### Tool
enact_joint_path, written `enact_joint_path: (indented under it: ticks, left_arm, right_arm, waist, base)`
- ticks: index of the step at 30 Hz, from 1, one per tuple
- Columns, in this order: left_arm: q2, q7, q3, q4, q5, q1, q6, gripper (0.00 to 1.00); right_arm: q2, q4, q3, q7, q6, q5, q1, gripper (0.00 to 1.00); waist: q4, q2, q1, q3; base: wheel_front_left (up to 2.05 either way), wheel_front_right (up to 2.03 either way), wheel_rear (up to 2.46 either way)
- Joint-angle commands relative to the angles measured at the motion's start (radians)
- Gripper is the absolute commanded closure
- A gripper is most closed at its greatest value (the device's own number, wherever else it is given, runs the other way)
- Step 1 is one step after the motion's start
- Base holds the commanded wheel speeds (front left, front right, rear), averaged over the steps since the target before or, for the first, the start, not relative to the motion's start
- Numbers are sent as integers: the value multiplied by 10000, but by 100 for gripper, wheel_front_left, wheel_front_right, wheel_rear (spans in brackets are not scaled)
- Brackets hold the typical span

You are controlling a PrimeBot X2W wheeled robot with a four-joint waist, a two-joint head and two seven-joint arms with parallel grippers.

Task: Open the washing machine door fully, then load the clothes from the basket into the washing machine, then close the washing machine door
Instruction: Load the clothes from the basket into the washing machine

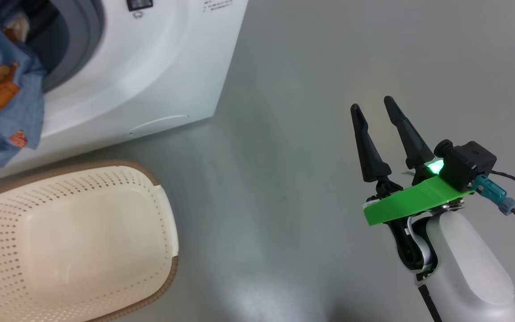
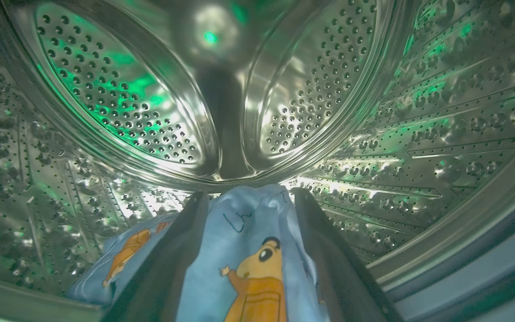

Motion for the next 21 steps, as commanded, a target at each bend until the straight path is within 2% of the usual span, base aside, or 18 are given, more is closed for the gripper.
enact_joint_path:
  ticks: [1,8,21]
  left_arm:
    - [346,-62,152,-153,160,181,-44,0]
    - [-42,-62,287,-348,184,1050,-164,0]
    - [-596,-62,531,-1863,383,3542,-246,0]
  right_arm:
    - [-2,-168,186,-80,46,-54,6,0]
    - [-110,46,280,-80,46,87,59,0]
    - [-514,503,353,-80,46,374,380,0]
  waist:
    - [194,0,0,-282]
    - [493,0,0,-1105]
    - [1280,0,0,-2801]
  base:
    - [0,0,0]
    - [0,0,0]
    - [0,0,0]
